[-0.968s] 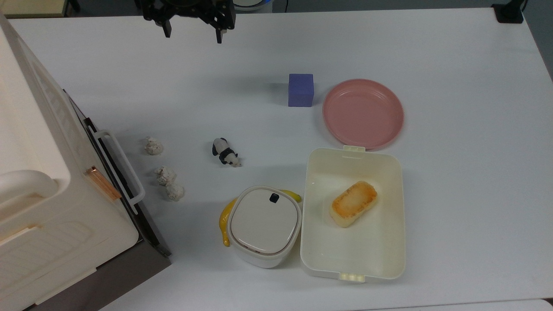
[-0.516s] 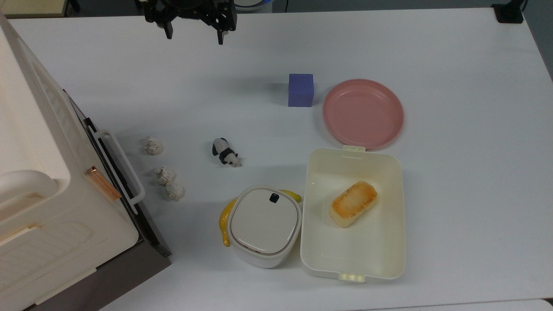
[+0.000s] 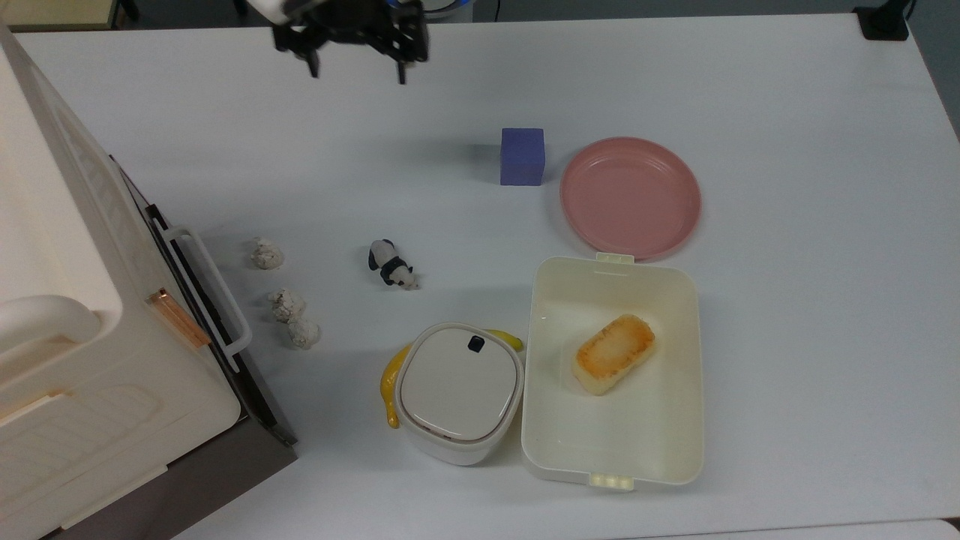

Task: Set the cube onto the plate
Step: 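Move the gripper over the purple cube and lower it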

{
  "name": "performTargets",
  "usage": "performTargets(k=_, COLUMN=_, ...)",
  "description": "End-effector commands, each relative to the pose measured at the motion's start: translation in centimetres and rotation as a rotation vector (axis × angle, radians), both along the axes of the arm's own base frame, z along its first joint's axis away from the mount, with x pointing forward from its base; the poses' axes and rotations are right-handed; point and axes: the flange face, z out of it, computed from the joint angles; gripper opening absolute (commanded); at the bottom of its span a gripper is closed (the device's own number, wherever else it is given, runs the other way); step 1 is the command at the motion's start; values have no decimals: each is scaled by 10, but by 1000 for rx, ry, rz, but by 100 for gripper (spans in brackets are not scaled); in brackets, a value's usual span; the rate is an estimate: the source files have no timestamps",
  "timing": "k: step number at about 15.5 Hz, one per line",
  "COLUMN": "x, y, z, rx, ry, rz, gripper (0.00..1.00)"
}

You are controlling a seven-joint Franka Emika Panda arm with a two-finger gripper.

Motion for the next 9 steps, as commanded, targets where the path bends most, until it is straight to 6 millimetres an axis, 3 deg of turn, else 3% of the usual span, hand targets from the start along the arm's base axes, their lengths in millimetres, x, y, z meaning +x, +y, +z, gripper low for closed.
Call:
performTargets(k=1, x=11, y=64, z=-51, rx=1, ry=31, rz=105, gripper=100)
performTargets(k=4, x=5, y=119, z=-76, rx=-7, ry=59, rz=158, gripper=100)
performTargets(k=6, x=6, y=146, z=-92, rx=-20, ry=40, rz=89, gripper=100)
performTargets(k=9, x=-2, y=186, z=-136, rx=-27, ry=58, rz=61, gripper=100)
